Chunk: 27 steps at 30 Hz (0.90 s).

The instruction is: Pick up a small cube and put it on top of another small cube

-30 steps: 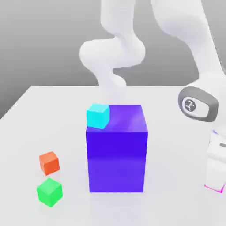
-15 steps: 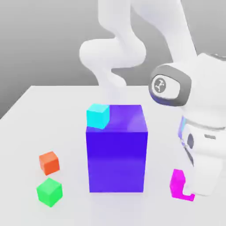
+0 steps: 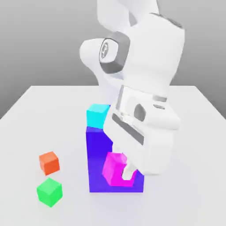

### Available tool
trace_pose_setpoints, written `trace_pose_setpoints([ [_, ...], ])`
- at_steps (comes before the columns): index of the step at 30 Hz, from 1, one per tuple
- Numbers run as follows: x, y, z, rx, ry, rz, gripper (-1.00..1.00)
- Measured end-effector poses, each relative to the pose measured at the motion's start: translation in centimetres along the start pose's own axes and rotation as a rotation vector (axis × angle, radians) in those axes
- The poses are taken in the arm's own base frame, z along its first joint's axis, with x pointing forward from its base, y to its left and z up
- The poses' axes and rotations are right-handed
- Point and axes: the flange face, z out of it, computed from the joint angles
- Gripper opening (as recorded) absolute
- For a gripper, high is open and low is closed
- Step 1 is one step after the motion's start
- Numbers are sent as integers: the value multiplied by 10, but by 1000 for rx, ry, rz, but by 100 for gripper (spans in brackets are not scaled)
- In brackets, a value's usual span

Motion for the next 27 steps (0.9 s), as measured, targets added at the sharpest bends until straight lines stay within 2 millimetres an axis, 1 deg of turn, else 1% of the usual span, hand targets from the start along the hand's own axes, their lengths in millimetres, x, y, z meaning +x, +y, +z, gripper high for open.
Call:
trace_pose_setpoints([
  [7, -64, 19, -3, -2, -13, -210, -100],
  [13, -117, 26, 5, 21, -8, -393, -100],
  [16, -142, 19, 16, 53, 16, -480, -100],
  [20, -172, 4, 37, 102, 67, -596, -100],
  [23, -190, -11, 57, 140, 119, -687, -100],
  [27, -209, -35, 85, 190, 203, -813, -100],
])
